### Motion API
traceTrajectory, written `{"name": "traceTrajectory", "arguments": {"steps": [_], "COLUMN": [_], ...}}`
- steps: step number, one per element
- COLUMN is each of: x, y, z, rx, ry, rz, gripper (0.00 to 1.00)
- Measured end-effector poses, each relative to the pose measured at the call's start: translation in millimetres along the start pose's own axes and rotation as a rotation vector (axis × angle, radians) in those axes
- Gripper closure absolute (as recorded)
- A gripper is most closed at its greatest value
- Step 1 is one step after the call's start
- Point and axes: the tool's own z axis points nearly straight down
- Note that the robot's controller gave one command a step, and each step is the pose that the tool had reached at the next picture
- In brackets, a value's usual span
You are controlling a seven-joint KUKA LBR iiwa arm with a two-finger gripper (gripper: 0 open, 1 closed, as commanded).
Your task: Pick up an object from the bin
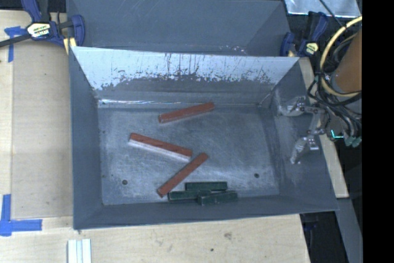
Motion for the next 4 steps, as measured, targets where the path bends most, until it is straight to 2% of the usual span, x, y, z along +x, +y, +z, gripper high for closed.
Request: {"name": "traceTrajectory", "arguments": {"steps": [1, 2, 3, 4], "x": [-0.7, -29.8, -78.1, -78.2], "y": [0, 50, 100, 100], "z": [-1, 42, 136, 136], "rx": [0.0, 0.001, -0.001, 0.0], "ry": [-0.002, -0.007, -0.003, -0.003], "rz": [-0.002, 0.064, 0.077, 0.077], "gripper": [0.0, 0.0, 1.0, 0.0]}}
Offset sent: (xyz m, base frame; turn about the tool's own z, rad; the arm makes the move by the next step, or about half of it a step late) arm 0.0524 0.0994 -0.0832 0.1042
